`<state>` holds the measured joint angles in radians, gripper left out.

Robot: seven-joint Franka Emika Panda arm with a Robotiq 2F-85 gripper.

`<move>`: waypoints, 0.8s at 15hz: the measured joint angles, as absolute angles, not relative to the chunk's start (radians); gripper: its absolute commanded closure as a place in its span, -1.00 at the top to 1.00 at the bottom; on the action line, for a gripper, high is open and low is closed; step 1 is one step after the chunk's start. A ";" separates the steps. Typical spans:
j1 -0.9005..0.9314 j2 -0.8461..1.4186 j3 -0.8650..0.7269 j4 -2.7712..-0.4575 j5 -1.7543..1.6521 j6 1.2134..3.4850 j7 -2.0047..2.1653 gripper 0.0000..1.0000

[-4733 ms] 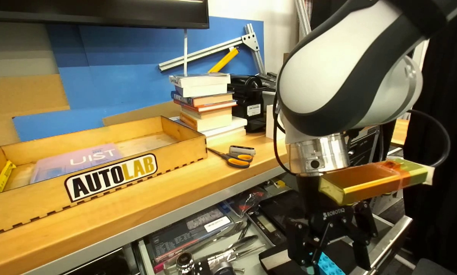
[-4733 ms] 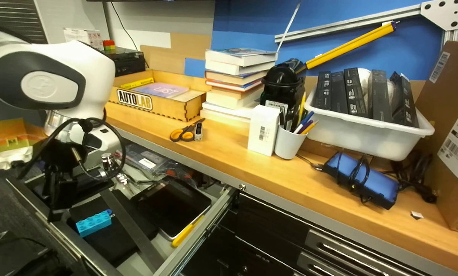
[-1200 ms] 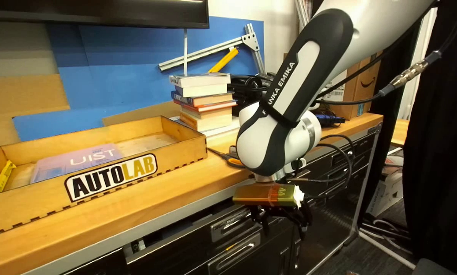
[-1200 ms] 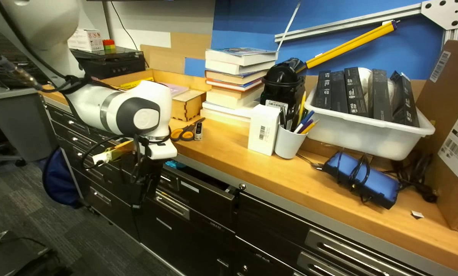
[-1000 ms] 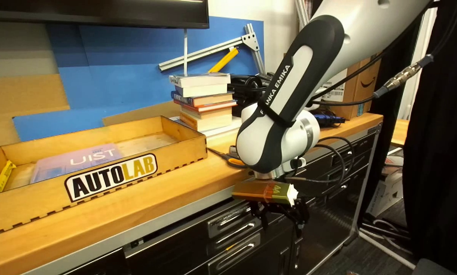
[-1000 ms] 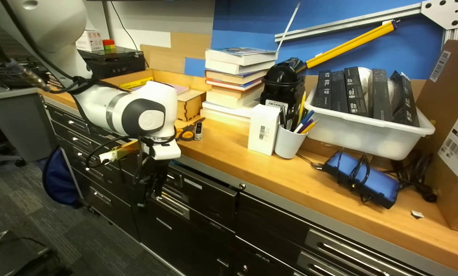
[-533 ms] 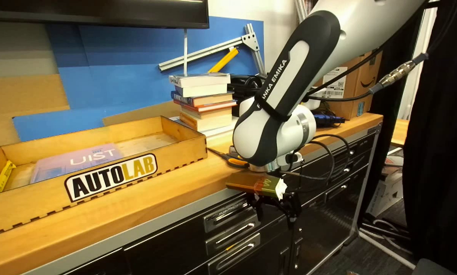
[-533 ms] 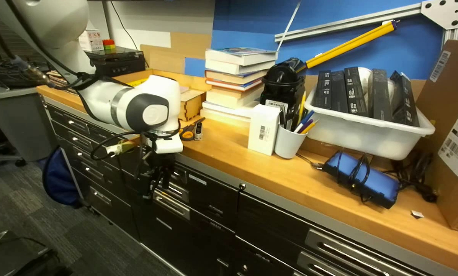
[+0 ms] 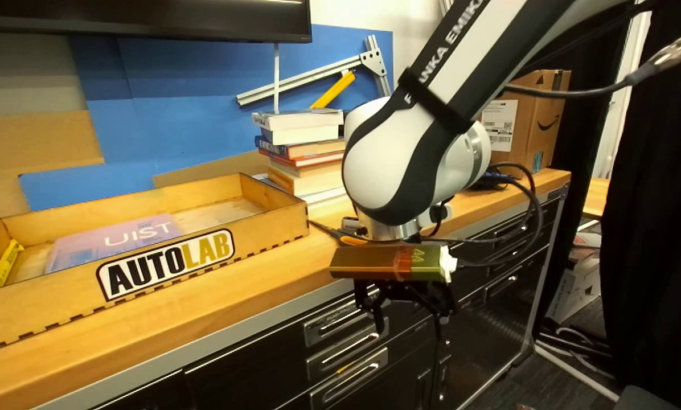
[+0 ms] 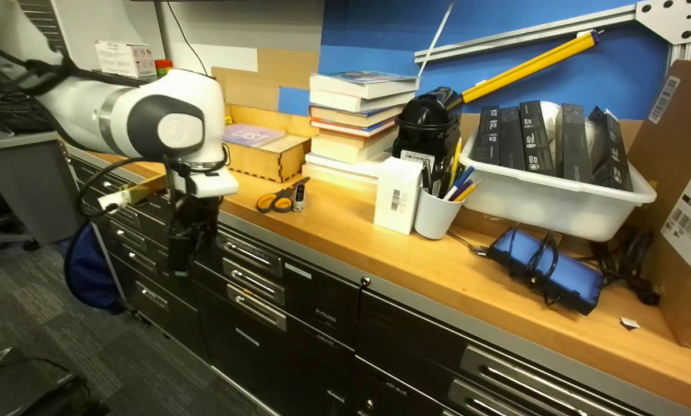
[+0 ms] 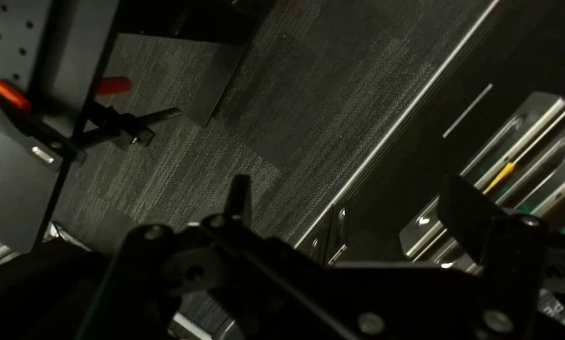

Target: Pick up the blue object from the counter and put it in the open drawer and close it

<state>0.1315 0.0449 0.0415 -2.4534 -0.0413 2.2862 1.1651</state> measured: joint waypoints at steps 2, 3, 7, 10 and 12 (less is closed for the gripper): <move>0.147 -0.063 0.086 -2.492 -0.042 2.184 1.113 1.00; 0.156 -0.114 0.110 -2.498 -0.042 2.120 1.087 1.00; 0.189 -0.277 0.199 -2.455 -0.050 1.875 0.973 1.00; 0.195 -0.340 0.235 -2.368 -0.097 1.723 0.855 1.00; 0.194 -0.349 0.240 -2.305 -0.151 1.675 0.761 1.00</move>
